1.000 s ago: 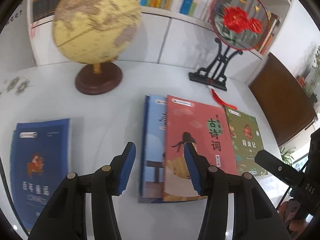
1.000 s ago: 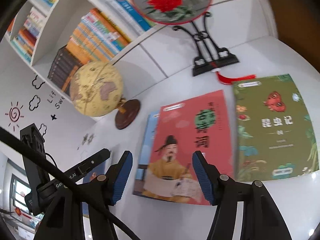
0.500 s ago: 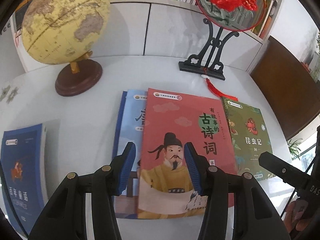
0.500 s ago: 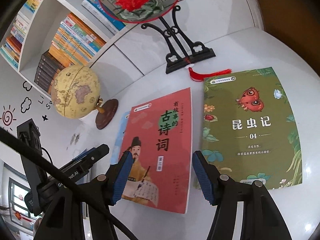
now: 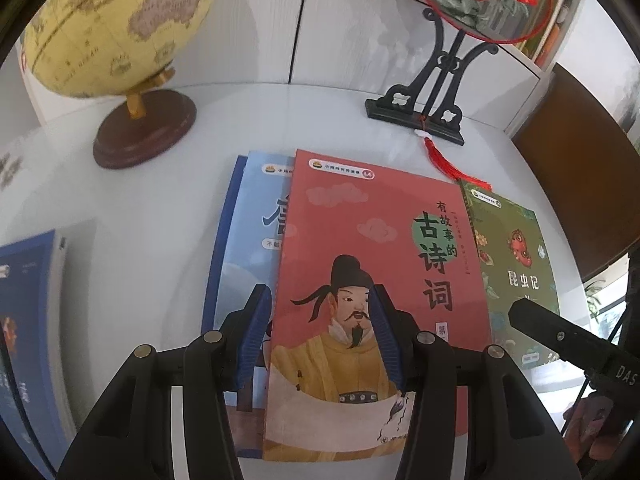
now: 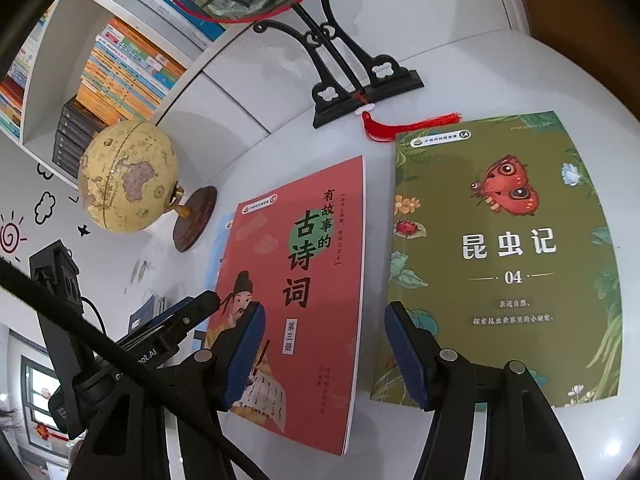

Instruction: Organize books

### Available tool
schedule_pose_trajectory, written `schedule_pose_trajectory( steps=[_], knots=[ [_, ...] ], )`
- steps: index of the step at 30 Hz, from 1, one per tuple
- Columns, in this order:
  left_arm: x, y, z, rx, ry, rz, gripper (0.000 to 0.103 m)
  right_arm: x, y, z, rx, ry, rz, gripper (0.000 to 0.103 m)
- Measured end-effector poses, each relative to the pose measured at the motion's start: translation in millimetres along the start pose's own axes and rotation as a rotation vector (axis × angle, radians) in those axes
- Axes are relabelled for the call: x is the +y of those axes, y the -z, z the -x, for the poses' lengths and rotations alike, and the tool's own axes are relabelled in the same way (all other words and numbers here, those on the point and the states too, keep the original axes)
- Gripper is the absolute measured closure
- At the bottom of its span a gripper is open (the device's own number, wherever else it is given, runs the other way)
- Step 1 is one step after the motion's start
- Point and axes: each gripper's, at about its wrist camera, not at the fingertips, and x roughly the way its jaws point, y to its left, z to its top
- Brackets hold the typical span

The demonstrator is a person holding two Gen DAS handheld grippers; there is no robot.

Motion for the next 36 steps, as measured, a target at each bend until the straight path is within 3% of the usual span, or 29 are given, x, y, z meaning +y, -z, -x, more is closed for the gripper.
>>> schedule_pose_trajectory(
  steps=[9,18,33,36],
  knots=[
    [18,1,-9,0.005,0.13,0.075,0.055,-3,-3,-21,0.04,-0.036,-0.006,0.042],
    [26,-1,-12,-0.019,0.193,0.117,0.054,-12,0,-29,0.072,-0.079,-0.038,0.042],
    [35,4,-12,-0.061,0.283,0.164,0.043,-18,5,-40,0.102,-0.231,-0.091,0.038],
    [39,4,-13,-0.047,0.336,0.19,0.043,-27,4,-35,0.075,-0.315,-0.165,0.038]
  ],
)
